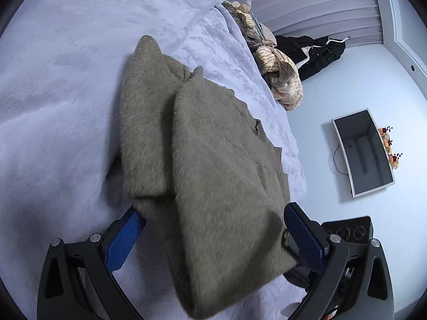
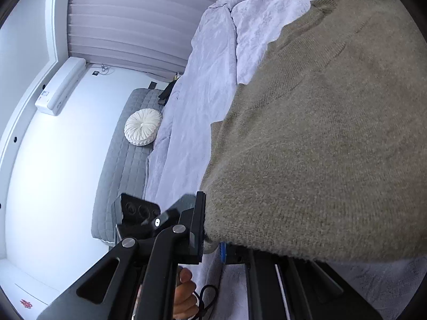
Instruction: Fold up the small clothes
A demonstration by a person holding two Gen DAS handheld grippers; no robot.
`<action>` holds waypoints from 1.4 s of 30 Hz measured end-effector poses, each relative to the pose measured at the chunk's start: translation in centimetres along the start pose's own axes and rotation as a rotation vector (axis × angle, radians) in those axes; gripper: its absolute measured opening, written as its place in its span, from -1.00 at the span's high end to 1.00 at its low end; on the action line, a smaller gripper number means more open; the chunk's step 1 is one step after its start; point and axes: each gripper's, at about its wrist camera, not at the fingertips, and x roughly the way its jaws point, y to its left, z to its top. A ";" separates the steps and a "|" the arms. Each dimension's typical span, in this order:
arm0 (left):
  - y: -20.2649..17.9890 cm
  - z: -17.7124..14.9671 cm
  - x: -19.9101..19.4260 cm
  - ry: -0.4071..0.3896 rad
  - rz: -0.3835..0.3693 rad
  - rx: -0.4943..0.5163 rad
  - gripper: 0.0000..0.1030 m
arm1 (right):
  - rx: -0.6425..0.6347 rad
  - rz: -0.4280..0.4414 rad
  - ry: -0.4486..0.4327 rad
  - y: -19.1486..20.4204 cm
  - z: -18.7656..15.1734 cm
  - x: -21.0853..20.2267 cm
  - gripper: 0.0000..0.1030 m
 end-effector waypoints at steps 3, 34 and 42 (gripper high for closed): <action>-1.3 1.2 1.6 0.009 0.032 0.020 -0.99 | -0.014 -0.020 0.022 -0.2 -0.5 0.1 0.82; -3.7 0.5 6.1 -0.004 0.467 0.268 0.37 | -0.124 -0.490 0.054 -7.3 4.2 -6.1 0.85; -10.4 0.9 4.3 -0.099 0.428 0.401 0.56 | -0.117 -0.391 0.045 -8.7 3.6 -7.3 0.86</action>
